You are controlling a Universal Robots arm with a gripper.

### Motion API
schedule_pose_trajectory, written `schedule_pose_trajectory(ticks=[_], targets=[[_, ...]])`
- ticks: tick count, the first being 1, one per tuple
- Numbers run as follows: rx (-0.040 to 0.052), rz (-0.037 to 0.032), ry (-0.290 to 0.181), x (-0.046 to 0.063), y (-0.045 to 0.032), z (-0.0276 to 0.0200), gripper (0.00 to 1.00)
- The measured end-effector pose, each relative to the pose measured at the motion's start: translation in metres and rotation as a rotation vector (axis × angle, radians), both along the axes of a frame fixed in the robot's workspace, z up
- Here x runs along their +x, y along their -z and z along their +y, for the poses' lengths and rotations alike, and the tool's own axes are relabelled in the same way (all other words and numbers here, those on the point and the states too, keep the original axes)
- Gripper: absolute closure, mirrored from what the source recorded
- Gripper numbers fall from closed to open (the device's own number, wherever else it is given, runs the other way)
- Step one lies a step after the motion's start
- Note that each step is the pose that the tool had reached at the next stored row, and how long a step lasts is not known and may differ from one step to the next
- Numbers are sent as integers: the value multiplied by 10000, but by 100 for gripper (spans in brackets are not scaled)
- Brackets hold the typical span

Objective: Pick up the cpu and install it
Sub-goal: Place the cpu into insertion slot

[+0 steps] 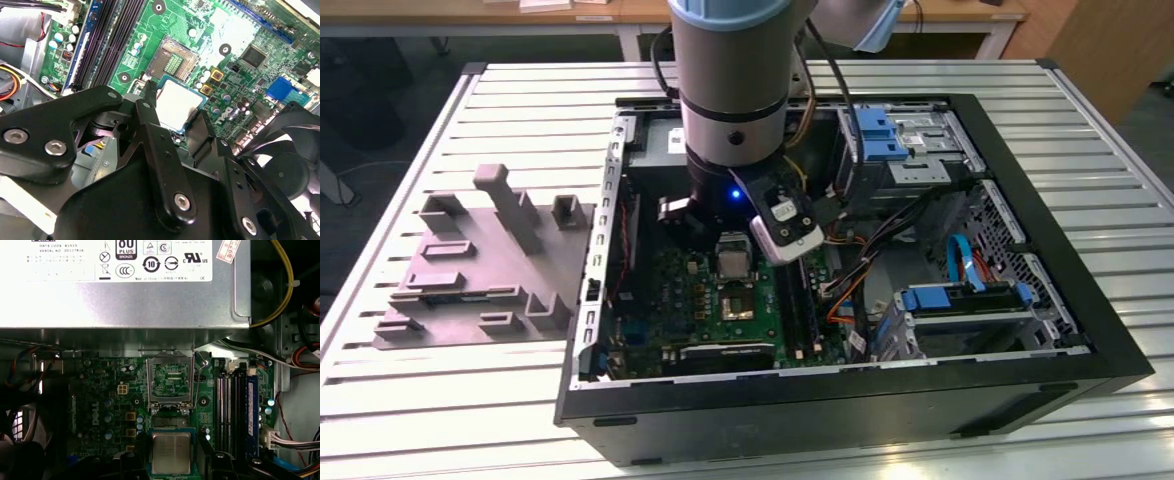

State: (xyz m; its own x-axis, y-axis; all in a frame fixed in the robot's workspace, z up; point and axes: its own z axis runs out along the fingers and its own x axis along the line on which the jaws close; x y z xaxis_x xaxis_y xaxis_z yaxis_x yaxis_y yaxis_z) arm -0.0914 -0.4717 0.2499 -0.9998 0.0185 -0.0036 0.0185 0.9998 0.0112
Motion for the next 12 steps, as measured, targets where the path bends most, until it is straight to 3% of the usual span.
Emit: schedule_pose_trajectory(ticks=[12], targets=[[0,-11,-191,19,158,-39,53]])
